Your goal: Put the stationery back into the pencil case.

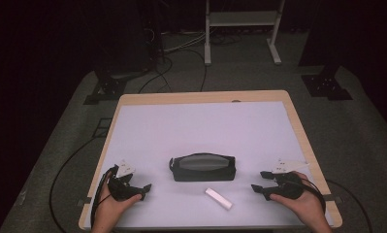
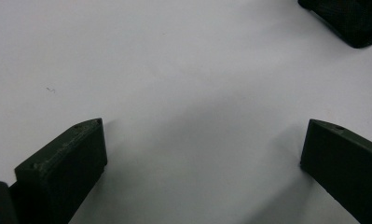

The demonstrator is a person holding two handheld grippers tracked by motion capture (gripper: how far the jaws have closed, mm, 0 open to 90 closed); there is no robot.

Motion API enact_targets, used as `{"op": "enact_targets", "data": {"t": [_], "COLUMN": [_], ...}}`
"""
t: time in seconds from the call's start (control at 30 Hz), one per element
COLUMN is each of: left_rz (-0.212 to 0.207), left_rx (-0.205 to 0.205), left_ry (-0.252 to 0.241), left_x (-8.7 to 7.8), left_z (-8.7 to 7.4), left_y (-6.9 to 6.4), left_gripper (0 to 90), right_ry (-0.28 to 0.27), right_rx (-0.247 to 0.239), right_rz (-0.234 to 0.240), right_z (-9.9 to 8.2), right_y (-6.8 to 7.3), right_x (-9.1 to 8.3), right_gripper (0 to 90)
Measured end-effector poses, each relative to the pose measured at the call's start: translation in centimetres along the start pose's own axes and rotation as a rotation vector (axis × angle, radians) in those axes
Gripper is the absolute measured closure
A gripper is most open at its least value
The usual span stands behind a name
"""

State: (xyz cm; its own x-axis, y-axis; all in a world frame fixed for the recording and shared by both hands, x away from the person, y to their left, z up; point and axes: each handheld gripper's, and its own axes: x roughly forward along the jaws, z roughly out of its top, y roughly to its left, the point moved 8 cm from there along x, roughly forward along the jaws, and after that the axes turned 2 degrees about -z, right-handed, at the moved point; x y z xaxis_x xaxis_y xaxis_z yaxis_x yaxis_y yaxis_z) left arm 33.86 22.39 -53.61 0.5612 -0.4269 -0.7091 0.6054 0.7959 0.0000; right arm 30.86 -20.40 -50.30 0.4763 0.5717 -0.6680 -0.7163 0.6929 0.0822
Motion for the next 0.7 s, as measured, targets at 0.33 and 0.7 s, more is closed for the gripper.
{"op": "enact_targets", "data": {"t": [0.33, 0.7], "left_rz": [0.0, 0.0], "left_rx": [0.0, 0.0], "left_ry": [0.0, 0.0], "left_x": [0.0, 0.0], "left_z": [0.0, 0.0], "left_y": [0.0, 0.0], "left_gripper": [0.0, 0.0], "right_ry": [0.003, 0.002], "right_rx": [-0.036, -0.07], "right_rz": [0.034, 0.062], "right_z": [0.4, 0.8], "right_y": [1.7, 3.3], "right_x": [1.0, 1.7], "right_gripper": [36.0, 36.5]}}
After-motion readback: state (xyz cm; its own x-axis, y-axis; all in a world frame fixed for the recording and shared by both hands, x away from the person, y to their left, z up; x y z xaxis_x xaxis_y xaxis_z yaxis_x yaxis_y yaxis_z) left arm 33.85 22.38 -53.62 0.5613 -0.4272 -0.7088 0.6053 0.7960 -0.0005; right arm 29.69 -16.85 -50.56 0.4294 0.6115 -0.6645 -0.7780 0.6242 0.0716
